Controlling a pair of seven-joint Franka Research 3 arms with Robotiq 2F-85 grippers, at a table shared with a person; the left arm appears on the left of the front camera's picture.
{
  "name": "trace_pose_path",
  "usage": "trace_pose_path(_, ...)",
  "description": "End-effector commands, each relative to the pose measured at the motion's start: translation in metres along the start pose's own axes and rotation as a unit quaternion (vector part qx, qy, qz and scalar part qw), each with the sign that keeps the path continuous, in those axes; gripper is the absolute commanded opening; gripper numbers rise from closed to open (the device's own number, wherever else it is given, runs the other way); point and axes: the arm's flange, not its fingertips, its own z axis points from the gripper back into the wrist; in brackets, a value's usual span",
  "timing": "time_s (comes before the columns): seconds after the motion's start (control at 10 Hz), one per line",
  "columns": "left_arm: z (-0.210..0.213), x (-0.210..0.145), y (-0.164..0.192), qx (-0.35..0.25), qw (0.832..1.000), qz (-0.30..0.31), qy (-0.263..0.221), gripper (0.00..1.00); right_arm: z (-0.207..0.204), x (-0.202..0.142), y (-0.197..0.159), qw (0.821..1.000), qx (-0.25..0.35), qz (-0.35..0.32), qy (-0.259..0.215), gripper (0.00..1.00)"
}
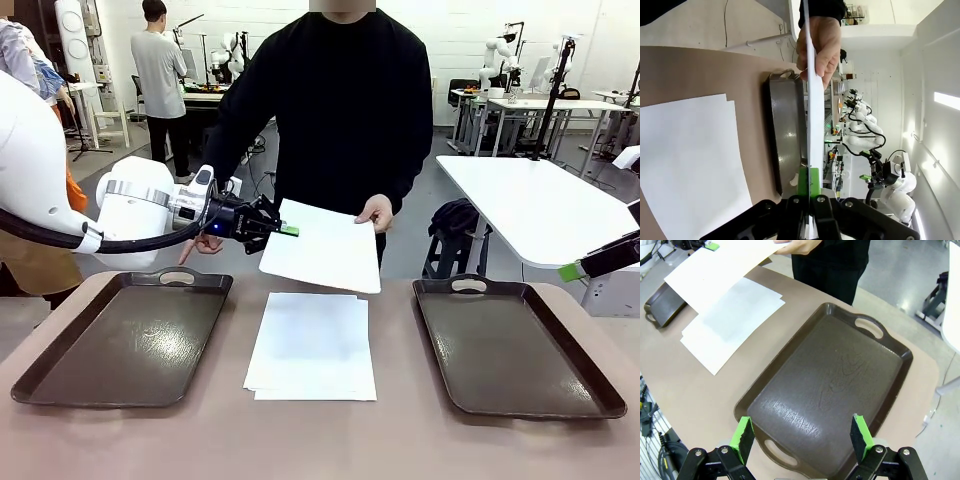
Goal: Sort the A4 documents.
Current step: Receive the A4 Paper.
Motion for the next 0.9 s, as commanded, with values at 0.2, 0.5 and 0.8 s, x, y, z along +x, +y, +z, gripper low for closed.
trace_pose_path(0.2, 0.0053, 0.0047, 0.004, -0.029, 1.0, 0.0, 0.007, 0.0, -0.0024, -0.0004, 0.0, 1.0, 0.007, -0.001, -0.001, 1.0)
trace_pose_path(0.5, 0.0016, 0.0001, 0.0002, -0.004, 1.0, 0.001, 0.003, 0.0, -0.0024, -0.0004, 0.0, 1.0, 0.007, -0.001, -0.001, 1.0)
trace_pose_path(0.8, 0.0016, 0.0001, 0.0002, -0.004, 1.0, 0.001, 0.003, 0.0, -0.0024, -0.0004, 0.0, 1.0, 0.007, -0.001, -0.001, 1.0)
